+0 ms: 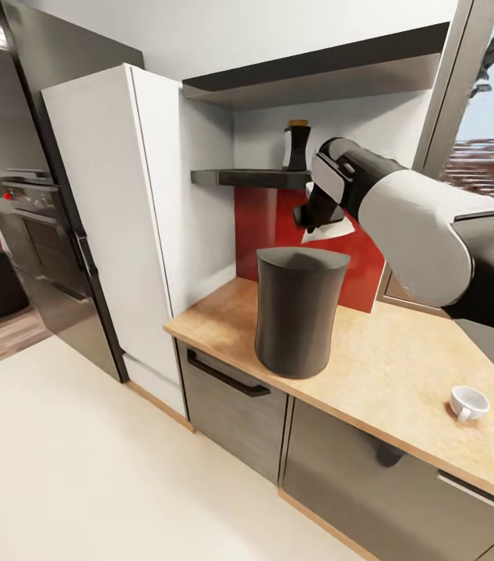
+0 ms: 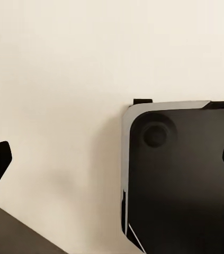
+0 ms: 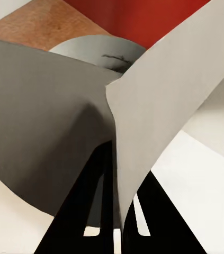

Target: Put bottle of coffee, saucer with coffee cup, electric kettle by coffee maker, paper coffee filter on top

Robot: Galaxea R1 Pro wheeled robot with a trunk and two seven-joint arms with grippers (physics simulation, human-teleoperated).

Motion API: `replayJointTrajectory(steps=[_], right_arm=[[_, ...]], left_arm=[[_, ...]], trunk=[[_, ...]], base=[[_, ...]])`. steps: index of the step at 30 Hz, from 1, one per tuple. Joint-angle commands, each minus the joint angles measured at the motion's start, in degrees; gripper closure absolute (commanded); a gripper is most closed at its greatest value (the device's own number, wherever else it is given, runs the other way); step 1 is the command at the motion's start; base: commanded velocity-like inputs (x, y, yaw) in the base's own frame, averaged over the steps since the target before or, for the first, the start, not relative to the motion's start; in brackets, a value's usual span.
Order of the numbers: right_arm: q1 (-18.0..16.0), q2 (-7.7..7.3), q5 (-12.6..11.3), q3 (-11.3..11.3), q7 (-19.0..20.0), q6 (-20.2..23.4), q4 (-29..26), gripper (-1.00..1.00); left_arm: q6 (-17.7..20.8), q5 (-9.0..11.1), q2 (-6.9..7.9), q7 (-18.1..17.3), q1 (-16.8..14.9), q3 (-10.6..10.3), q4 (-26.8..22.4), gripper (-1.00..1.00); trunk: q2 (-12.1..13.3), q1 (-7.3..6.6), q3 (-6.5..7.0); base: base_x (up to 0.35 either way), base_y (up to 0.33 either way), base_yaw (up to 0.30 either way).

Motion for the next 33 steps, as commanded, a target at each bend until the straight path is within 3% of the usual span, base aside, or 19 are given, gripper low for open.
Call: replayJointTrajectory(steps=[1, 8, 33], right_arm=[[0.2, 0.02, 0.1, 0.1, 0.0, 0.2, -0.1, 1.00], [1.0, 0.02, 0.2, 0.1, 0.0, 0.2, -0.1, 1.00], [1.1, 0.02, 0.2, 0.5, 0.0, 0.2, -0.1, 1.00]], left_arm=[[-0.2, 0.0, 0.00, 0.1, 0.0, 0.0, 0.0, -1.00], [-0.2, -0.1, 0.00, 0.0, 0.0, 0.0, 0.0, -1.00], [-0.2, 0.0, 0.07, 0.0, 0.0, 0.0, 0.0, -1.00]], trunk=[[-0.1, 0.03, -0.13], [-0.1, 0.03, -0.13], [-0.1, 0.03, -0.13]], base=[[0.023, 0.001, 0.000], [0.184, 0.000, 0.000], [0.052, 0.000, -0.053]])
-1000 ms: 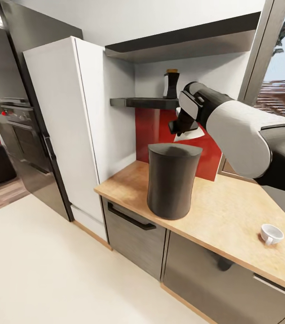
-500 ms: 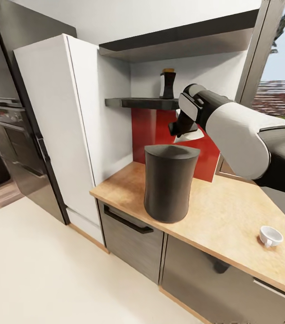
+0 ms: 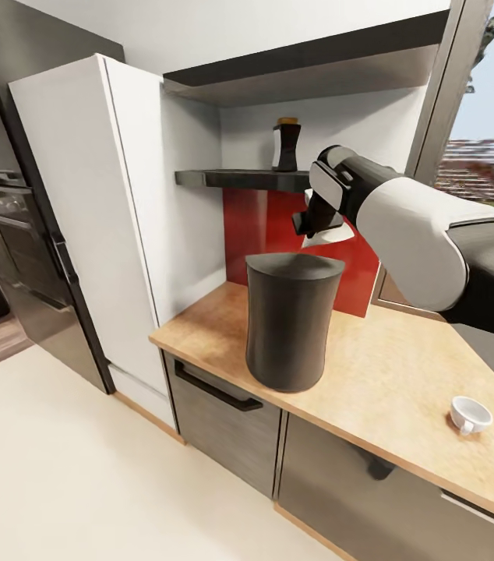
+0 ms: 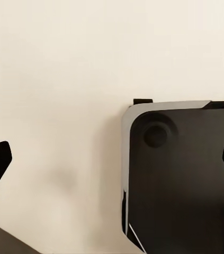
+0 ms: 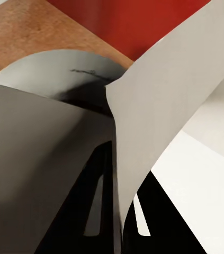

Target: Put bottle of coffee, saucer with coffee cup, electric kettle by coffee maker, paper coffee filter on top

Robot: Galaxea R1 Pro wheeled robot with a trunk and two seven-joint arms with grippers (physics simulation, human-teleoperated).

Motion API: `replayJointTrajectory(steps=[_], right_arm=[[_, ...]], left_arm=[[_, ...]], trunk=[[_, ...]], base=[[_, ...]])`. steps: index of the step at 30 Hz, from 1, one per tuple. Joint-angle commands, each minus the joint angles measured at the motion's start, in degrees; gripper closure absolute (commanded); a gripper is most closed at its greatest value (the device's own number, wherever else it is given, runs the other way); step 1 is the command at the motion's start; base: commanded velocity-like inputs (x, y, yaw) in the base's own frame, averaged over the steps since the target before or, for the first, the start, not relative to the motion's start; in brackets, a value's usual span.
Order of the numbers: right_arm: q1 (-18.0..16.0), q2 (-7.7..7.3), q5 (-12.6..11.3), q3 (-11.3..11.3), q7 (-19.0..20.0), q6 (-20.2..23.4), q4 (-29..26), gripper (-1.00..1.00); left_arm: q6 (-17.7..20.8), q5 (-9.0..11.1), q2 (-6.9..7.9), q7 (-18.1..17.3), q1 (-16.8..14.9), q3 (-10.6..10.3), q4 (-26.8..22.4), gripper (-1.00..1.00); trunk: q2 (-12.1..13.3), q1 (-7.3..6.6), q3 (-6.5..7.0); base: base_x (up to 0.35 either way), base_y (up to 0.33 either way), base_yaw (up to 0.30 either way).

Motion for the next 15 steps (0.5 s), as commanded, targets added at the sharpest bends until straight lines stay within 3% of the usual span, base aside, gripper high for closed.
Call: replayJointTrajectory(steps=[1, 6, 15], right_arm=[[0.0, 0.02, 0.1, 0.4, 0.0, 0.2, 0.0, 1.00], [-0.1, 0.02, 0.1, 1.0, 0.1, 0.2, 0.0, 1.00], [0.0, 0.02, 0.1, 1.1, 0.1, 0.2, 0.0, 1.00]], left_arm=[[-0.2, 0.0, -0.03, 0.1, 0.0, 0.0, 0.0, -1.00], [-0.2, 0.0, 0.00, 0.1, 0.0, -0.1, 0.0, -1.00], [-0.2, 0.0, 0.02, 0.1, 0.0, 0.0, 0.0, -1.00]], trunk=[[-0.1, 0.03, -0.13], [-0.1, 0.03, -0.13], [-0.1, 0.03, -0.13]], base=[[0.007, 0.000, 0.000], [0.012, 0.000, 0.000], [0.118, 0.057, 0.000]])
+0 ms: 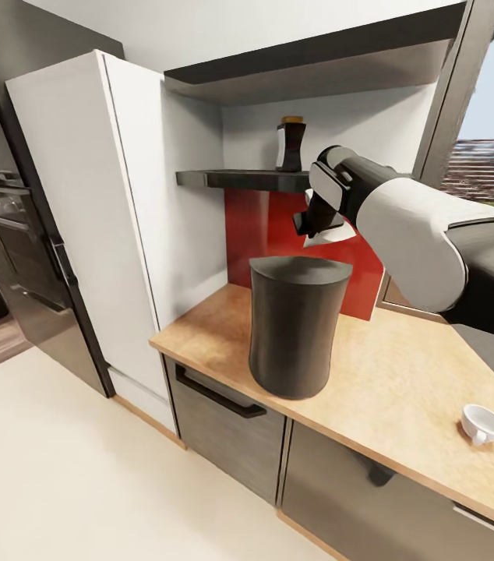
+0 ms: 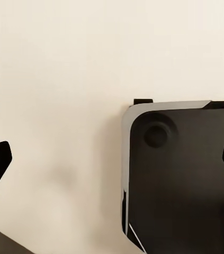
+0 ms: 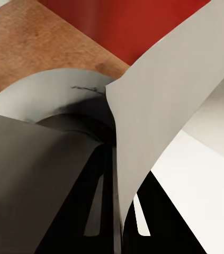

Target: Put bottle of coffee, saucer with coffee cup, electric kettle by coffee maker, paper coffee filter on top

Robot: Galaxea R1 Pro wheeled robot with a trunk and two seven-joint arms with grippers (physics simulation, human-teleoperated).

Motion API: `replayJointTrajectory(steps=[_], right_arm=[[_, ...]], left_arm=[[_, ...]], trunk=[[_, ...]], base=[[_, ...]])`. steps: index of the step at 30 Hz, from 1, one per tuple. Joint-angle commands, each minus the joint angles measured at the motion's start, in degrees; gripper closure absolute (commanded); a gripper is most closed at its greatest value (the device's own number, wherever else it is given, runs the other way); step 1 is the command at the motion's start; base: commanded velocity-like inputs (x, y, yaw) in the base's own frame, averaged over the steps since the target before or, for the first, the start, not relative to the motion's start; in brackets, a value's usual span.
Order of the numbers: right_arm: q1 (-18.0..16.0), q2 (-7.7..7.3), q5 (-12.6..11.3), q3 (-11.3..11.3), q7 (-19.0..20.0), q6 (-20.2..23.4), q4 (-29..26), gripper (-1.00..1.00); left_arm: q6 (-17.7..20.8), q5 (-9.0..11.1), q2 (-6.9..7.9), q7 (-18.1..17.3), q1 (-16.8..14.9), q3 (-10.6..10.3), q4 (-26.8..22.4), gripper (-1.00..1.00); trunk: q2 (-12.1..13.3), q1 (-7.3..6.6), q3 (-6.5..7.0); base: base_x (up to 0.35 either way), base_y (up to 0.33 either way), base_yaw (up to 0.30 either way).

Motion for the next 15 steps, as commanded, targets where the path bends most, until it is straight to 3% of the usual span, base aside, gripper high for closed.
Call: replayJointTrajectory(steps=[1, 15], right_arm=[[0.0, 0.02, 0.0, 0.2, 0.1, 0.2, 0.0, 1.00], [0.0, 0.02, 0.0, 0.3, 0.1, 0.2, 0.0, 1.00]], left_arm=[[-0.2, 0.0, 0.00, 0.1, 0.0, 0.0, 0.0, -1.00], [-0.2, 0.0, -0.01, 0.1, 0.0, -0.1, 0.0, -1.00]], trunk=[[-0.1, 0.04, -0.13], [-0.1, 0.04, -0.13]], base=[[0.016, 0.008, 0.000], [0.078, 0.001, 0.000]])
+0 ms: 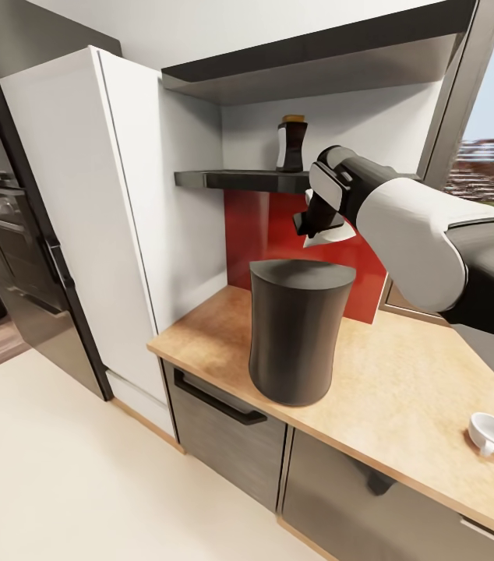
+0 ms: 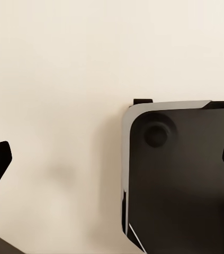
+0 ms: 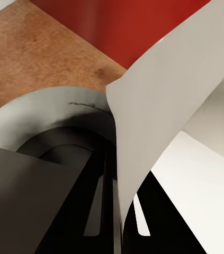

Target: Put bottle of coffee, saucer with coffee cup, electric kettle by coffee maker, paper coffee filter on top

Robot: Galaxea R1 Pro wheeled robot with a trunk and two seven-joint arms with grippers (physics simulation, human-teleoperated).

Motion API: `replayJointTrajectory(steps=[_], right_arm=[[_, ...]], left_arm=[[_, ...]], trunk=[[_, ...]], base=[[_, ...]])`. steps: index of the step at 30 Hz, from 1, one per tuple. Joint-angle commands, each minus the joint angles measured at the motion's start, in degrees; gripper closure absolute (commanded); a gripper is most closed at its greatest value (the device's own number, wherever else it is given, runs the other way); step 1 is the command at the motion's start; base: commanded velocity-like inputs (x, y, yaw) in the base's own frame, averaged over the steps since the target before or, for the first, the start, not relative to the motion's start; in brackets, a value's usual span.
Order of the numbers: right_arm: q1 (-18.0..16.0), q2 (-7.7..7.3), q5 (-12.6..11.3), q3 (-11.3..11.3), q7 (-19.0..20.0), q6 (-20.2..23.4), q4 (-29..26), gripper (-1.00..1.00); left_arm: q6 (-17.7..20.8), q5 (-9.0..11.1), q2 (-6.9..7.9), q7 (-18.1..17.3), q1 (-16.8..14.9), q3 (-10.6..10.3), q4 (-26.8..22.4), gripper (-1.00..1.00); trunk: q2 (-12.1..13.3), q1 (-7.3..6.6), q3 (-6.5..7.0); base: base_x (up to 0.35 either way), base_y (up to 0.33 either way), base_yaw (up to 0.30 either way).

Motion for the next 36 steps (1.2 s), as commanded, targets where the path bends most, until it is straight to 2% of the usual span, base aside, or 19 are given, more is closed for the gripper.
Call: replayJointTrajectory(steps=[1, 14, 36], right_arm=[[0.0, 0.01, 0.0, 0.2, 0.1, 0.2, 0.0, 1.00], [2.2, 0.01, 0.0, 0.2, 0.1, 0.2, 0.0, 1.00], [2.3, 0.01, 0.0, 0.2, 0.0, 0.2, -0.1, 1.00]], left_arm=[[-0.2, 0.0, 0.00, 0.1, 0.0, 0.0, 0.0, -1.00], [-0.2, 0.0, 0.01, 0.1, 0.0, 0.0, 0.0, -1.00], [-0.2, 0.0, -0.07, 0.1, 0.0, 0.0, 0.0, -1.00]], trunk=[[-0.1, 0.04, -0.13], [-0.1, 0.04, -0.13], [-0.1, 0.04, -0.13]], base=[[0.009, 0.000, 0.000], [0.001, 0.000, 0.000], [0.000, 0.000, 0.000]])
